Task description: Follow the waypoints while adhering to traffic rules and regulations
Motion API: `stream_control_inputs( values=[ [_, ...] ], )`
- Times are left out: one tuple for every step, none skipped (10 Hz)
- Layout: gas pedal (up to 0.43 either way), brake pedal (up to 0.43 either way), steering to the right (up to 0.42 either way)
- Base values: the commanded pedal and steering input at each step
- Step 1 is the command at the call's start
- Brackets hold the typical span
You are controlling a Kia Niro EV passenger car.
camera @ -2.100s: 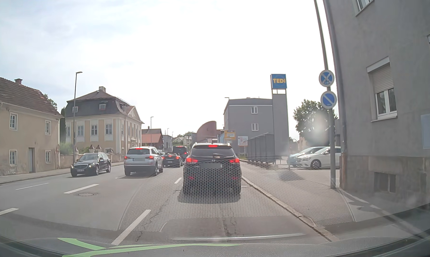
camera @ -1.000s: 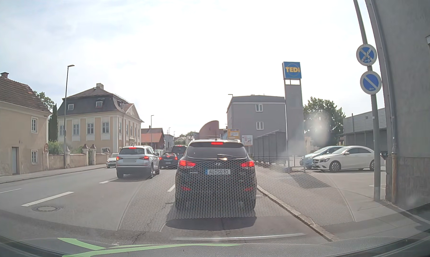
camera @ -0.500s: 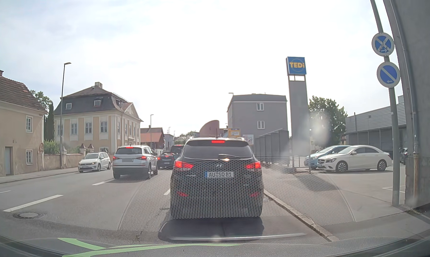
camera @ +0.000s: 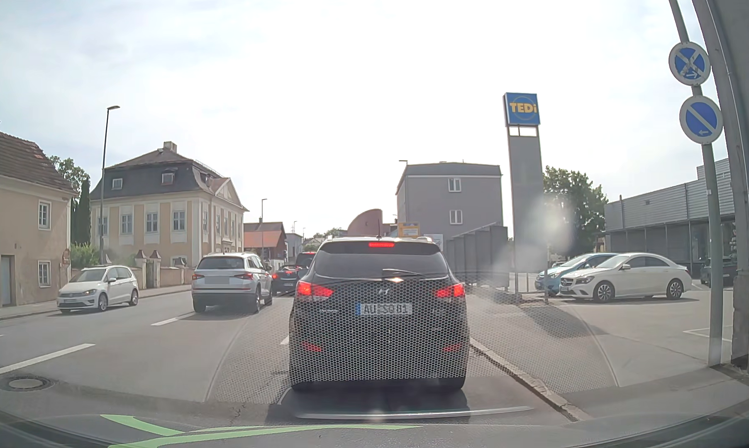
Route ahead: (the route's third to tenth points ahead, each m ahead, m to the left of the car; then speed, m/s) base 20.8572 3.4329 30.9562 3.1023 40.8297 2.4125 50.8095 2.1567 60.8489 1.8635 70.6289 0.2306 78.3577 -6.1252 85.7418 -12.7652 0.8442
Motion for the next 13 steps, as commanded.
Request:
stream_control_inputs(
  values=[
    [0.0,0.171,-0.007],
    [0.0,0.171,-0.006],
    [0.0,0.171,-0.006],
    [0.0,0.171,-0.006],
    [0.0,0.171,-0.006],
    [0.0,0.171,-0.006],
    [0.0,0.171,-0.007],
    [0.0,0.171,-0.007],
    [0.0,0.171,-0.008],
    [0.0,0.171,-0.008],
    [0.0,0.171,-0.007],
    [0.0,0.171,-0.006],
    [0.0,0.177,-0.007]
  ],
)
